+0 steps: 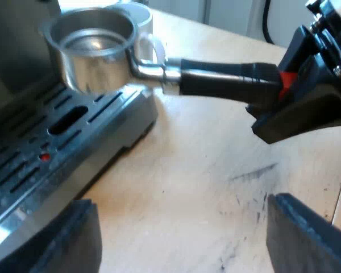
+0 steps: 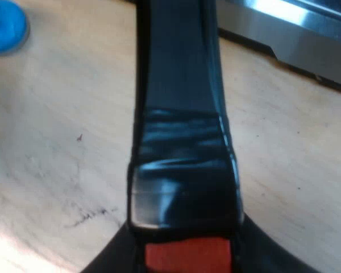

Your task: Grind coffee beans and then tamp

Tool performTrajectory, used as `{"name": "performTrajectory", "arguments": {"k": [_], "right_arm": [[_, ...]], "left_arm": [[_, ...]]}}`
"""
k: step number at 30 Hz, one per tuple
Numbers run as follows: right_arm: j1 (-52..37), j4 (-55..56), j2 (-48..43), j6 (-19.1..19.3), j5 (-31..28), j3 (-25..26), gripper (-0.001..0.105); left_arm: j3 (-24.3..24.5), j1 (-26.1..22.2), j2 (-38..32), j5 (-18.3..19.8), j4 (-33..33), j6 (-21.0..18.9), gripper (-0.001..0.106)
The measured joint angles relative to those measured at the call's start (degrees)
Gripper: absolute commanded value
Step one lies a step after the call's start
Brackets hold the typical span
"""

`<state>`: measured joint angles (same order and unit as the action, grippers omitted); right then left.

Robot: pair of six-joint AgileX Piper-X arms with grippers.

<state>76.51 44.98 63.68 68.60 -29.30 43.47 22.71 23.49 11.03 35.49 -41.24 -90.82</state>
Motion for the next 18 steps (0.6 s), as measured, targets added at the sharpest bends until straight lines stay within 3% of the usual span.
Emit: {"name": "performTrajectory", "arguments": {"k": [4,9,14,18], "right_arm": [[0.0,-2.2,-2.4,4.8,2.3,-1.5,0.0],[0.0,-5.1,-5.0,7.9,5.9,-4.7,0.0],[0.0,-9.9,-5.9,14.8,8.3,-9.0,0.0],[0.0,-11.8,-5.9,16.3,8.5,-10.6,0.0]], "left_arm": [[0.0,0.0,-1.6,0.0,-1.6,0.0,0.064],[0.0,0.0,-2.7,0.0,-2.0,0.0,0.064],[0.0,0.0,-2.7,0.0,-2.3,0.0,0.064],[0.0,0.0,-2.7,0.0,-2.3,0.0,0.064]]}}
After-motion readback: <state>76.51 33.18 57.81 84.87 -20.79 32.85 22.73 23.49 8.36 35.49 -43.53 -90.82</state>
